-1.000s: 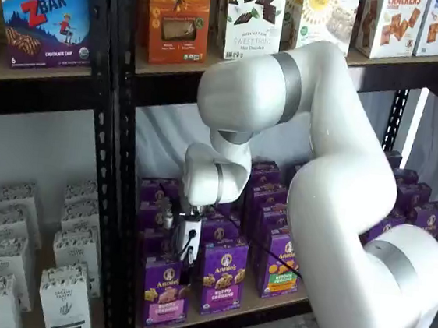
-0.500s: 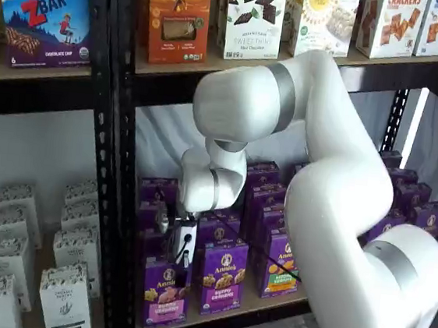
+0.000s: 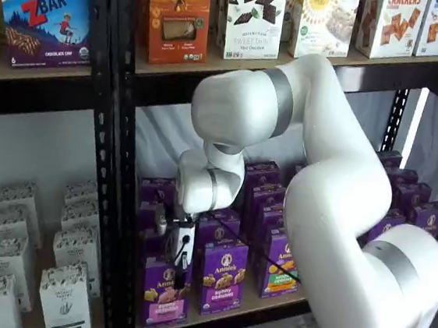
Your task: Pick up the purple box with a pink patch in the middle, on the bottom shelf, the first box from the left
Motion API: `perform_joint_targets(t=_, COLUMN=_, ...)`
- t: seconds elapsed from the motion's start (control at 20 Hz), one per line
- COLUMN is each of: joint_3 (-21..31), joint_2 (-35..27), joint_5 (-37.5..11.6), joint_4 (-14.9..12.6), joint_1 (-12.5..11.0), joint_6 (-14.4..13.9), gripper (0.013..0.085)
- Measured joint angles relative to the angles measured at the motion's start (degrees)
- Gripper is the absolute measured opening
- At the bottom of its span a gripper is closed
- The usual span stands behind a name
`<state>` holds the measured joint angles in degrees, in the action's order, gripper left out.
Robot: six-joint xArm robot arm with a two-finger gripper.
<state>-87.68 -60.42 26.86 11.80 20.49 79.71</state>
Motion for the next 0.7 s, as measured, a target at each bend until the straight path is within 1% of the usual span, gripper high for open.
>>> perform_joint_targets(t=0.15, joint_3=-0.12, joint_2=-0.07, joint_5=0.19, joint_4=-0.61, joint_1=-0.09, joint_6=-0.46, gripper=0.085)
perform_joint_targets(t=0.2, joint_3=-0.04, joint_2=-0.07, joint_5=-0.03, joint_4=-0.64, joint_1=-0.1, joint_6=-0.47, gripper=0.081)
perform_joint_targets(t=0.25, joint_3=-0.02, joint_2=-0.07, joint_5=-0.09, joint_4=-0.67, joint_1=-0.1, joint_6=-0.5, gripper=0.081)
perform_joint_targets(t=0.3, joint_3=-0.02, joint_2=-0.08, joint_5=-0.13, joint_4=-0.73, joint_1=-0.1, joint_6=-0.55, gripper=0.077)
perform_joint_targets(t=0.35, joint_3=-0.02, joint_2=-0.1, joint_5=-0.13, joint_4=-0.84, joint_1=-0.1, joint_6=-0.65, gripper=0.077)
perform_joint_targets(t=0.4, joint_3=-0.06, joint_2=-0.13, joint_5=-0.12, joint_4=-0.93, joint_1=-0.09, joint_6=-0.75, gripper=0.073)
perform_joint_targets(t=0.45, joint_3=-0.08, joint_2=-0.15, joint_5=-0.08, joint_4=-0.93, joint_1=-0.06, joint_6=-0.77, gripper=0.073)
perform_joint_targets(t=0.55, joint_3=-0.13, joint_2=-0.2, joint_5=0.0, joint_4=-0.95, joint_1=0.01, joint_6=-0.87, gripper=0.065)
perform_joint_targets(t=0.7, joint_3=-0.2, joint_2=-0.31, joint_5=-0.04, joint_4=-1.25, joint_1=0.12, joint_6=-1.23, gripper=0.065)
